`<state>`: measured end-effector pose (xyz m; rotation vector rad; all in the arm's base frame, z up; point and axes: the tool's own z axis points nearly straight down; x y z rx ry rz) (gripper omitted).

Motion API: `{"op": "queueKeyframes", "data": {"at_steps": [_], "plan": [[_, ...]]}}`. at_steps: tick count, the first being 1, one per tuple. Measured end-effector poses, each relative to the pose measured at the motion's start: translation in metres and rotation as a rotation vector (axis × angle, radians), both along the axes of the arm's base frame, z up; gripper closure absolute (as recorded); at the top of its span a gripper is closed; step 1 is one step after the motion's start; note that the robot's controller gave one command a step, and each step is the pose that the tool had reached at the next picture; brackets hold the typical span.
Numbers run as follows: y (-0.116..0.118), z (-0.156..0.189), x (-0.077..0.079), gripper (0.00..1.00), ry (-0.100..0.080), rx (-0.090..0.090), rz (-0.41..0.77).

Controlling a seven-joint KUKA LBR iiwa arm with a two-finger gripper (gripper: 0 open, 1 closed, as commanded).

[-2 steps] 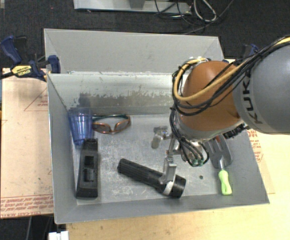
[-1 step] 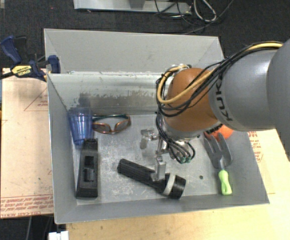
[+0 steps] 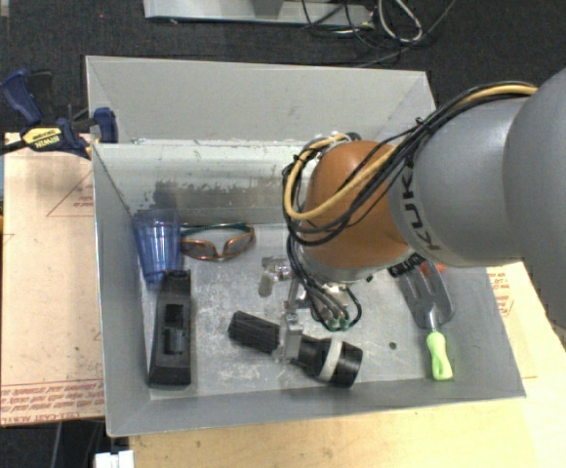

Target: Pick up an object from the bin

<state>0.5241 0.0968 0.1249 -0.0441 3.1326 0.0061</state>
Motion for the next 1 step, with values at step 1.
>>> {"op": "queueKeyframes", "data": {"at_steps": [1], "plan": [[-0.0037,-0.0538,-0.0324,1.00,0.008,-0.001,0.029]]}}
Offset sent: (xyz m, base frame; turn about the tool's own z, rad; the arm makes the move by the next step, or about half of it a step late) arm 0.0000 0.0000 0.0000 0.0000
